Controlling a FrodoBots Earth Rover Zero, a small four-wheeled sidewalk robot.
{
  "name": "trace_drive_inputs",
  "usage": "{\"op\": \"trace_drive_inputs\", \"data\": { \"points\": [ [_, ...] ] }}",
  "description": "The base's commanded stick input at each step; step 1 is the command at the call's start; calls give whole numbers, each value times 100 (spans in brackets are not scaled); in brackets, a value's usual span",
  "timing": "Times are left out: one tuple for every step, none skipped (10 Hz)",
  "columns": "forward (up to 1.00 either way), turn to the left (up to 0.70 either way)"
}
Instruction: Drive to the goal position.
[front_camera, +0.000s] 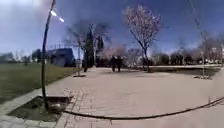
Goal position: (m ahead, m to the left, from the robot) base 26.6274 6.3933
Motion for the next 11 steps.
{"op": "trace_drive_inputs", "data": {
  "points": [
    [91,0],
    [91,0],
    [91,0],
    [91,0],
    [91,0],
    [91,0],
    [91,0],
    [91,0],
    [91,0],
    [91,0],
    [91,0]
  ]
}}
